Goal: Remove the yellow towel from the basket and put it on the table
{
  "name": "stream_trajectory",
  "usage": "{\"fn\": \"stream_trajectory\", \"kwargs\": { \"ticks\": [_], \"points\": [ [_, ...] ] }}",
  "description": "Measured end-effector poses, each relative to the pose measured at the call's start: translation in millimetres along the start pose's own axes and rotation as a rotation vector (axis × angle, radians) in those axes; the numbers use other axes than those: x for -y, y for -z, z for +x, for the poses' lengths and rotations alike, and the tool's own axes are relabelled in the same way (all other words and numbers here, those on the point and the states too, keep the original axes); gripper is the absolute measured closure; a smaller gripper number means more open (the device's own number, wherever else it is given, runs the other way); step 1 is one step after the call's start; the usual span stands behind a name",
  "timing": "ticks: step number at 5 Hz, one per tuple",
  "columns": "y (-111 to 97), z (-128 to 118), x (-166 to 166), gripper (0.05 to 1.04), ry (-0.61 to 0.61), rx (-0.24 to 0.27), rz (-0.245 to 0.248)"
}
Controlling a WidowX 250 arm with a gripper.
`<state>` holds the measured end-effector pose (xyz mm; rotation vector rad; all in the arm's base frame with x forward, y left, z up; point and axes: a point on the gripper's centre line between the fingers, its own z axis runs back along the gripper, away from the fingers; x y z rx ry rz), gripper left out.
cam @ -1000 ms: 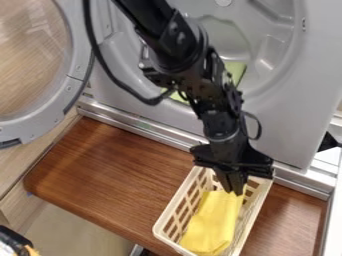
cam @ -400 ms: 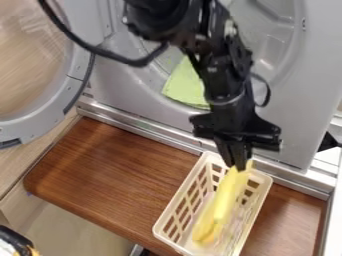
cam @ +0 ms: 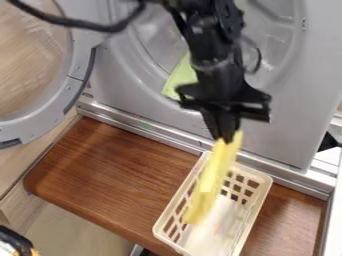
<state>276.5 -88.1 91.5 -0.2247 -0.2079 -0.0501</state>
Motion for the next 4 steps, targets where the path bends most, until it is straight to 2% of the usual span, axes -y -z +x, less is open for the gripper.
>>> {"fn": "stream_trajectory", "kwargs": {
  "ticks": [1, 2, 4],
  "points": [
    [-24, 2, -21, 1.029, 0.000, 0.009, 0.046],
    [-45, 0, -48, 1.029, -0.033, -0.013, 0.102],
    [-43, -9, -115, 1.029, 0.011, -0.117, 0.286]
  ]
}}
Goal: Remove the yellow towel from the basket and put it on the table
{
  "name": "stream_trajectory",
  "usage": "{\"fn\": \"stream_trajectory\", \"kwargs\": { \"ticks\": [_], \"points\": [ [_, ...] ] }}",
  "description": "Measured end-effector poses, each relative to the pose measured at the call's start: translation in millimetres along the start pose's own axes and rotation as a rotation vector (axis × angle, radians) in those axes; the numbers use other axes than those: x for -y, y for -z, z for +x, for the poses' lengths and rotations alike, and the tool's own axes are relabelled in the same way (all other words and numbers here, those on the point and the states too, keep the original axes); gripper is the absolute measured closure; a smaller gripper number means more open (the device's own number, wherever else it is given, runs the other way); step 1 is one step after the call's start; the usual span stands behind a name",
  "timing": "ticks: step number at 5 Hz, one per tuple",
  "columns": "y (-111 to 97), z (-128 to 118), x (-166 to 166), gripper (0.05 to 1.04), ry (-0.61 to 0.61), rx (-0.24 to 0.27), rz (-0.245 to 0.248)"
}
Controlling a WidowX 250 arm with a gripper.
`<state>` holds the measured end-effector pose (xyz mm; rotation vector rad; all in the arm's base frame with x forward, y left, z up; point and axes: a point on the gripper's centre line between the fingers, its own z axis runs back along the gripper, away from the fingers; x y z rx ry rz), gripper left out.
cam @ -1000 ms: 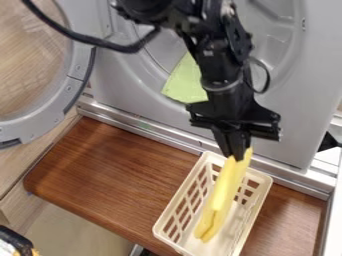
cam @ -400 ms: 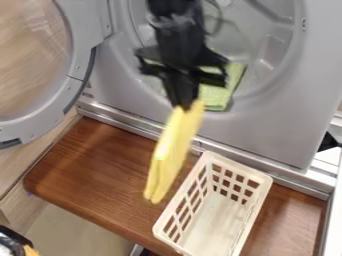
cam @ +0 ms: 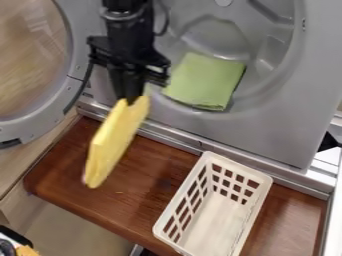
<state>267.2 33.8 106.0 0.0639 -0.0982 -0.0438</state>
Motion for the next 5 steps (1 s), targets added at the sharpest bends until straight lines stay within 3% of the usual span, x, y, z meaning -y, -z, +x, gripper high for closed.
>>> {"fn": "stream_trajectory", "kwargs": {
  "ticks": [1, 2, 4, 5],
  "points": [
    [17, -1, -17, 1.029, 0.046, -0.054, 0.086],
    [36, -4, -42, 1.029, 0.043, -0.083, 0.120],
    [70, -6, -58, 1.029, 0.101, -0.032, 0.199],
    [90, -6, -47, 1.029, 0.095, 0.006, 0.175]
  ]
}}
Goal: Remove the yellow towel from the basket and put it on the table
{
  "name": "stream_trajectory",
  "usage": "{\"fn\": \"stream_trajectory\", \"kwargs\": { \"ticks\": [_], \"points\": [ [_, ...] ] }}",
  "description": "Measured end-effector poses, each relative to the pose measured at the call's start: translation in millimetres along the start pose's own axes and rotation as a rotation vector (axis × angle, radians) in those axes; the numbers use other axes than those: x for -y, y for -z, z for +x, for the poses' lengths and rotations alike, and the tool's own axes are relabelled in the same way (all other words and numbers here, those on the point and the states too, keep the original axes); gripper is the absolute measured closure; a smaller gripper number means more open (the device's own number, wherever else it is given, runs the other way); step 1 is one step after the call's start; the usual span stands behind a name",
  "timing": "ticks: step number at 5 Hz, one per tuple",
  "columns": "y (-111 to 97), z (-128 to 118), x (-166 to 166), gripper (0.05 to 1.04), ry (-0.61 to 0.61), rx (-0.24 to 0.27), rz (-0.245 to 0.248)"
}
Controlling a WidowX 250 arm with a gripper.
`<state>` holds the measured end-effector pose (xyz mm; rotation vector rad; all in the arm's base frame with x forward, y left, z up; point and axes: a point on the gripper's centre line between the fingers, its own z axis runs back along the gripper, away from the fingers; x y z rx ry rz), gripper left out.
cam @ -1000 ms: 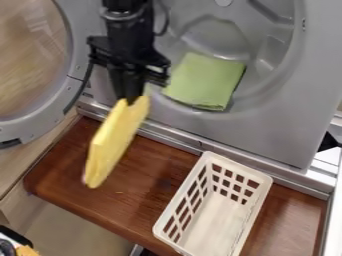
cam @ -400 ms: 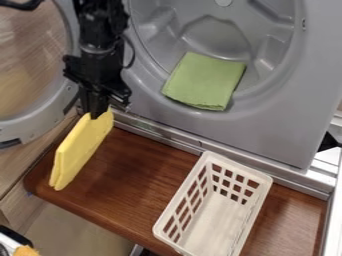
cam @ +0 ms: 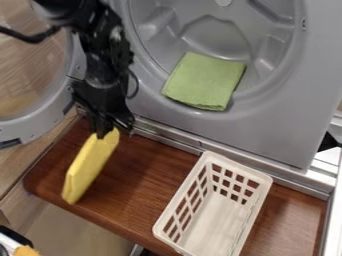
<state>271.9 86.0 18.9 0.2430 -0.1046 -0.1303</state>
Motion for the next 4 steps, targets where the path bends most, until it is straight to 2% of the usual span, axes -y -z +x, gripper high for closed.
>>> {"fn": "stream_trajectory", "kwargs": {
  "ticks": [1, 2, 3, 4],
  "points": [
    [15, 7, 11, 1.029, -0.024, 0.025, -0.022],
    [25, 8, 22, 1.006, -0.102, 0.058, -0.012],
    [20, 5, 28, 0.855, -0.181, 0.146, -0.100],
    [11, 7, 28, 0.592, -0.198, 0.152, -0.136]
  ]
}}
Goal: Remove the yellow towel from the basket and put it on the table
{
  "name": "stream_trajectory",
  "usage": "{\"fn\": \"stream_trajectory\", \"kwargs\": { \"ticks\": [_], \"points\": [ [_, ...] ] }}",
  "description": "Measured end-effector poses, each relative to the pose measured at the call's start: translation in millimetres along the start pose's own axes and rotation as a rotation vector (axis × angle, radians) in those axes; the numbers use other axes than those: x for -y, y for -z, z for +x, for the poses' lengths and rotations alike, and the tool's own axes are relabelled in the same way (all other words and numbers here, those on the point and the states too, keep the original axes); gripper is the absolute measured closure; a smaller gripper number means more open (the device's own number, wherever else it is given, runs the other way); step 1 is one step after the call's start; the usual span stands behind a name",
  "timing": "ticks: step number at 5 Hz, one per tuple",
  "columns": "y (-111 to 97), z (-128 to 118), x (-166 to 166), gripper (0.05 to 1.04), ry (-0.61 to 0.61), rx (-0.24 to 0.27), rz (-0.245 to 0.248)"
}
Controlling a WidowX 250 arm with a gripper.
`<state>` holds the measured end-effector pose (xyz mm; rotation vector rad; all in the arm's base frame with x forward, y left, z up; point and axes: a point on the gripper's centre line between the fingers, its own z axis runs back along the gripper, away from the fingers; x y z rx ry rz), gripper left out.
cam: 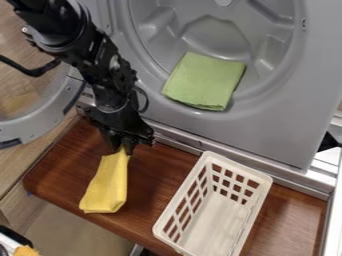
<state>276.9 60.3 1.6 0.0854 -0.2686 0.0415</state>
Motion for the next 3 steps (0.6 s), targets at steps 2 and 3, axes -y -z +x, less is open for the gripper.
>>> {"fn": "stream_trajectory", "kwargs": {
  "ticks": [2, 3],
  "points": [
    [-36, 8, 7, 0.082, -0.097, 0.060, -0.078],
    [-36, 7, 10, 0.081, -0.105, 0.054, -0.101]
  ]
}}
